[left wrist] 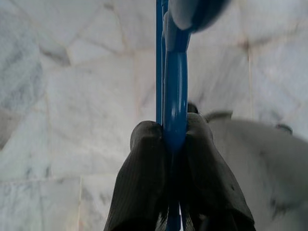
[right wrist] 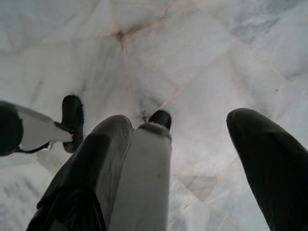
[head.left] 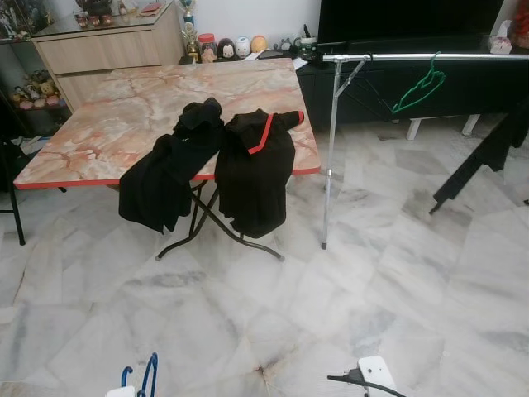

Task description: Hang hanger

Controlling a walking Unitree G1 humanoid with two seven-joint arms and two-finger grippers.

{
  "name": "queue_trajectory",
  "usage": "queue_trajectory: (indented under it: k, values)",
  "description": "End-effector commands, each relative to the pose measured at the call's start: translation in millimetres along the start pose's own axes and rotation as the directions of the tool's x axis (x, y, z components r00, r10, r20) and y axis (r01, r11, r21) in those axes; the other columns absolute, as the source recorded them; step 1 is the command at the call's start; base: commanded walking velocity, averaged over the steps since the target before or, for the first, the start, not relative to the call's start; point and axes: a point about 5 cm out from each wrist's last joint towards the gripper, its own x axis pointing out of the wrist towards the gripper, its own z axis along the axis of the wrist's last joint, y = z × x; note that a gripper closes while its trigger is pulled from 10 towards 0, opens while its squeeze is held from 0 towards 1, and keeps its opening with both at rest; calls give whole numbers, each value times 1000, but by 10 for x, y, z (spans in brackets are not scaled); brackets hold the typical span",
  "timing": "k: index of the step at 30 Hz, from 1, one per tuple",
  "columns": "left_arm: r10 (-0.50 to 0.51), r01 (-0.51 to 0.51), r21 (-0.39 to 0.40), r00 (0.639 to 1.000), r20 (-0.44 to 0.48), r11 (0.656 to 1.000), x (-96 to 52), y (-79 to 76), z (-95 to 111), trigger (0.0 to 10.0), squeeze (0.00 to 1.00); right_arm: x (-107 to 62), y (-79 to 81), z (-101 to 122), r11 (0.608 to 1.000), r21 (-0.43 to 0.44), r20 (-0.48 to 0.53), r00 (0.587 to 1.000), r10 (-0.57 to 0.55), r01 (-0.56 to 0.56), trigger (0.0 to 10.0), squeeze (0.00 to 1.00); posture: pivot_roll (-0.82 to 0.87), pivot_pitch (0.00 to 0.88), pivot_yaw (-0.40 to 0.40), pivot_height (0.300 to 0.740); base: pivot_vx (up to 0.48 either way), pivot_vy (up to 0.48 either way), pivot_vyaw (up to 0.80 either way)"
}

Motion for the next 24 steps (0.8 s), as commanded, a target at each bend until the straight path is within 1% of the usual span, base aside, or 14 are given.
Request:
queue_trajectory:
  k: [1,11,21,24]
  values:
    - [9,-9,15,1000,-23,1000,-16,42,-59,10000,0,0,2,-8,1000,-12,1,1000,-8,8,10000,0,-86,0,45,732,0,-274,0]
    - [4,-3,12,998,-67,1000,-40,42,-178,10000,0,-4,-16,-40,999,-35,-9,1000,-25,25,10000,0,-78,0,40,732,0,-325,0]
    - [6,-4,18,997,-78,1000,-44,49,-196,10000,0,-2,-8,-24,1000,-25,-3,1000,-18,18,10000,0,-78,0,40,732,0,-336,0]
    - [-3,5,22,997,-83,1000,-34,-13,-200,10000,0,0,5,-33,999,-42,-4,1000,-17,17,10000,0,-81,0,42,732,0,-416,0]
